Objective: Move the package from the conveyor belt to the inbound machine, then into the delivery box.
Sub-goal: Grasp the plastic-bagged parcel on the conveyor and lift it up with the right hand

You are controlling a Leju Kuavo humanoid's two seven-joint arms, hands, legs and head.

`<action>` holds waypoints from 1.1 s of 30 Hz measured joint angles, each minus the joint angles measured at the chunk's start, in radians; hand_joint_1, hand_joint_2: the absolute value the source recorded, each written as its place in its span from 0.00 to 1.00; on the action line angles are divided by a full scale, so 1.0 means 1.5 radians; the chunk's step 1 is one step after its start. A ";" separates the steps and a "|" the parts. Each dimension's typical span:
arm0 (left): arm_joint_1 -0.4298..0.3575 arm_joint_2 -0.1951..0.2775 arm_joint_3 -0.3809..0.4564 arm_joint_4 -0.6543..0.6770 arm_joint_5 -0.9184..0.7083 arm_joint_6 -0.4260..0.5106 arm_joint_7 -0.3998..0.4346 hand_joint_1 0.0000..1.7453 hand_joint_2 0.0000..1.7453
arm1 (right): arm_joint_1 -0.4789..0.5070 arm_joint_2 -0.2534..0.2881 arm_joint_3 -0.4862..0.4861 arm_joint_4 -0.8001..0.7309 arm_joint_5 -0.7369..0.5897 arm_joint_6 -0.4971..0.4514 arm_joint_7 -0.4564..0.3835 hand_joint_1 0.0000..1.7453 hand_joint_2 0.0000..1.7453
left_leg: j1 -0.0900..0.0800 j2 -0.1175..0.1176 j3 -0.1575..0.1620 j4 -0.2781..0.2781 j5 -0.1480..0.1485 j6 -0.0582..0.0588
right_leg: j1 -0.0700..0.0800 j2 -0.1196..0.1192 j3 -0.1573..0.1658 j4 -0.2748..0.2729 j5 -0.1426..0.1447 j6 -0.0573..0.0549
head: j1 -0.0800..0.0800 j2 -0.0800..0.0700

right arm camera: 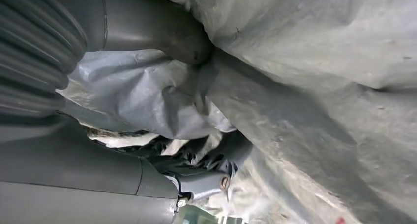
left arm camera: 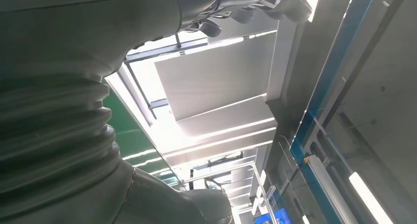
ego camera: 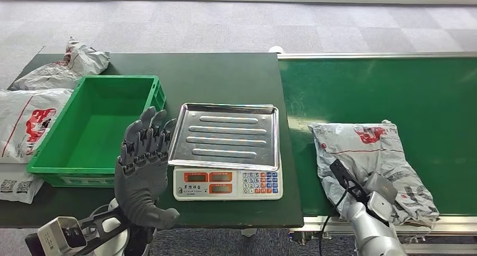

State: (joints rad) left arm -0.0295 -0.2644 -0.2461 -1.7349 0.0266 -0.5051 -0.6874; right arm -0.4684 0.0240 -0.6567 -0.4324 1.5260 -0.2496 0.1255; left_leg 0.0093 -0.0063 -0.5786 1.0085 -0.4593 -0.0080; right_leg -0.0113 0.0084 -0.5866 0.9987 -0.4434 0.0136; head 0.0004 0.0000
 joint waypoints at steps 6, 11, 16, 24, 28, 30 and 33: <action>0.000 0.000 0.000 0.001 -0.002 0.000 -0.004 0.00 1.00 | -0.002 0.000 0.000 0.004 -0.017 0.002 -0.046 1.00 1.00 | 0.000 0.000 0.000 0.000 0.000 0.000 | 0.000 0.000 0.000 0.000 0.000 0.000 | 0.000 0.000; 0.000 0.000 0.001 0.003 -0.006 0.001 -0.008 0.00 1.00 | -0.004 0.002 0.002 0.004 -0.052 0.024 -0.156 1.00 1.00 | 0.000 0.000 -0.001 0.000 0.000 0.000 | 0.000 0.001 0.000 0.000 0.000 0.000 | 0.000 0.000; 0.000 -0.001 0.007 0.003 -0.008 0.002 -0.009 0.00 1.00 | 0.013 0.036 0.026 -0.063 -0.129 0.014 -0.298 1.00 1.00 | 0.000 0.000 -0.002 0.000 0.000 0.000 | 0.000 0.001 -0.003 0.001 0.000 0.000 | 0.000 0.000; 0.005 -0.001 0.019 0.002 -0.007 0.016 -0.009 0.00 1.00 | 0.141 0.094 0.178 -0.428 -0.284 -0.204 -0.283 1.00 1.00 | 0.000 -0.007 -0.006 0.000 0.001 -0.001 | 0.000 -0.004 -0.005 0.002 -0.001 0.000 | 0.000 0.000; 0.010 -0.001 0.020 -0.002 -0.007 0.032 -0.010 0.00 1.00 | 0.174 0.119 0.260 -0.631 -0.238 -0.292 -0.243 1.00 1.00 | 0.000 -0.002 -0.006 0.000 0.000 -0.001 | -0.001 0.000 -0.007 0.001 -0.001 0.000 | 0.000 0.000; 0.010 -0.001 0.020 -0.002 -0.007 0.036 -0.010 0.00 1.00 | 0.178 0.131 0.283 -0.700 -0.215 -0.294 -0.228 1.00 1.00 | 0.000 -0.003 -0.006 0.000 0.000 0.000 | -0.001 -0.001 -0.007 0.001 -0.002 0.000 | 0.000 0.000; 0.009 -0.001 0.020 0.000 -0.004 0.037 -0.009 0.00 1.00 | 0.186 0.148 0.300 -0.786 -0.179 -0.298 -0.217 1.00 1.00 | 0.000 -0.003 -0.006 0.000 0.000 0.000 | -0.001 -0.002 -0.006 0.001 -0.002 0.000 | 0.000 0.000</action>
State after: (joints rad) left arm -0.0159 -0.2651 -0.2163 -1.7353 0.0206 -0.4501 -0.7015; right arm -0.1896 0.2467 -0.2064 -1.6107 1.2571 -0.6968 -0.2001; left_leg 0.0092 -0.0115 -0.5879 1.0083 -0.4590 -0.0082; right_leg -0.0124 0.0054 -0.5963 1.0005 -0.4460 0.0144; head 0.0004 0.0000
